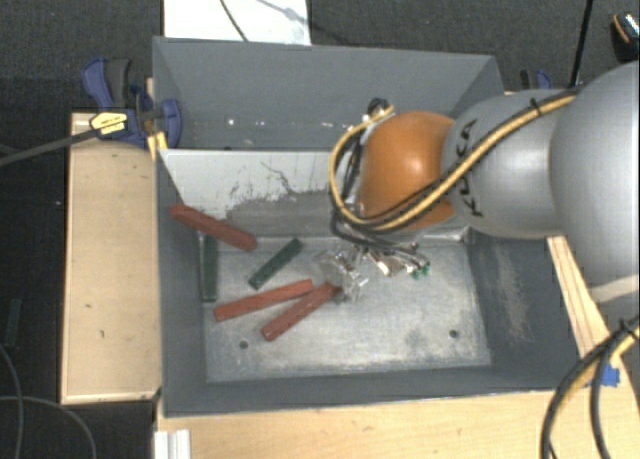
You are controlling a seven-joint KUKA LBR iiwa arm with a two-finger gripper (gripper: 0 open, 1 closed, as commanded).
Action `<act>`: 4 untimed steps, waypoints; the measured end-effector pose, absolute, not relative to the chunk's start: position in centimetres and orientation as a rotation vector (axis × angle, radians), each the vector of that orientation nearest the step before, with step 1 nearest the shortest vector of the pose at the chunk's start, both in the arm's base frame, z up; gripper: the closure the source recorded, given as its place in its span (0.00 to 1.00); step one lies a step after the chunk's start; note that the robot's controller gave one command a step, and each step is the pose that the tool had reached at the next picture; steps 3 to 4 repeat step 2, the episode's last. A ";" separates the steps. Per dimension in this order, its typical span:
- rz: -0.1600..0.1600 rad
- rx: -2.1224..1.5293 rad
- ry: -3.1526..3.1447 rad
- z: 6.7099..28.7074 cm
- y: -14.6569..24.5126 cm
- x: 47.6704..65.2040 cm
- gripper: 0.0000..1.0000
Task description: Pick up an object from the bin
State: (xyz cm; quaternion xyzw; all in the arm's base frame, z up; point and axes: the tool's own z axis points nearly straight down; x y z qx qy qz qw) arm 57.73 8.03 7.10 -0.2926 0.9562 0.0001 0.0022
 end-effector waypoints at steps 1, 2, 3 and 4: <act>-0.002 -0.968 2.977 17.1 9.0 57.7 1.00; -0.003 -1.276 2.858 28.4 10.2 58.1 1.00; -0.003 -1.276 2.858 28.4 10.2 58.1 1.00; -0.003 -1.276 2.858 28.4 10.2 58.1 1.00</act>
Offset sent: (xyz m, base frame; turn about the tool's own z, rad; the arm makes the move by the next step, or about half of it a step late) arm -0.0031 0.0087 0.0939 -0.0366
